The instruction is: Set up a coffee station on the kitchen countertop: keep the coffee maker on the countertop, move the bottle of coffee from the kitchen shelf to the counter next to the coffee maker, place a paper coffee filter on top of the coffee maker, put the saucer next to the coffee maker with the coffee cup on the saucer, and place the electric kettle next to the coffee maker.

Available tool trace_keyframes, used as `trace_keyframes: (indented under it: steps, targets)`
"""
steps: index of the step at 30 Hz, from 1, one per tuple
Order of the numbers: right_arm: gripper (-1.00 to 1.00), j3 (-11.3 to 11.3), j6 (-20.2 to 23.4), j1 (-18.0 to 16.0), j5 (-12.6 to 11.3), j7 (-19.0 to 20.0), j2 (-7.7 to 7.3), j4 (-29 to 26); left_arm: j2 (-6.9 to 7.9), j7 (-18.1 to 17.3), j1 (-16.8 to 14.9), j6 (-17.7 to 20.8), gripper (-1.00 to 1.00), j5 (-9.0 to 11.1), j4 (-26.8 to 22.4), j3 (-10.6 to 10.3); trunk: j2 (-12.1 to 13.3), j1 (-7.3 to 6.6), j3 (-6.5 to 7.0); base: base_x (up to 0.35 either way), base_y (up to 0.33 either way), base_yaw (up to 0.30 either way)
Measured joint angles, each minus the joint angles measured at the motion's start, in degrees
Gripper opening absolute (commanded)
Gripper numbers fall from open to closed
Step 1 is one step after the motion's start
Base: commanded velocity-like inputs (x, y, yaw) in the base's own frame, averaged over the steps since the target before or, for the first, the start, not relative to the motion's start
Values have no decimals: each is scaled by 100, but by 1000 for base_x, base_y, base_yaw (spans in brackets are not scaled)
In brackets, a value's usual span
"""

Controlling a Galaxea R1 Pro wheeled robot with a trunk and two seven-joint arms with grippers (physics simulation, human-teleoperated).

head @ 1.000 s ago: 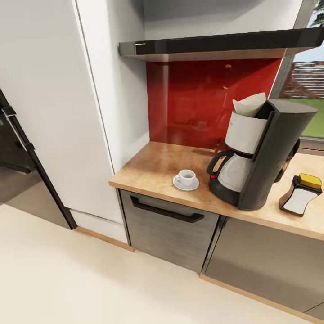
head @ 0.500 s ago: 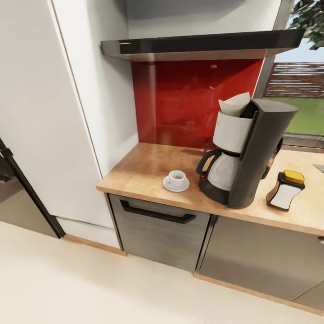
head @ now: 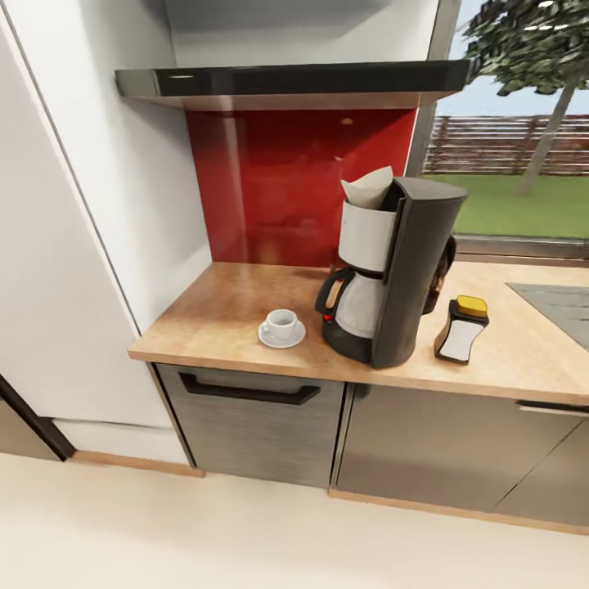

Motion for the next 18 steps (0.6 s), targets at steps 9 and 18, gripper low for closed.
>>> trace_keyframes:
  steps: [9,18]
  targets:
    - [100,0,0,0,3,-28,7,1,0,3,0,0,100,0,0,0,0,0,0,0,0,-283]
    - [100,5,26,-2,-6,-1189,54,303,0,8,2,0,100,1,3,0,0,0,0,0,0,-80]
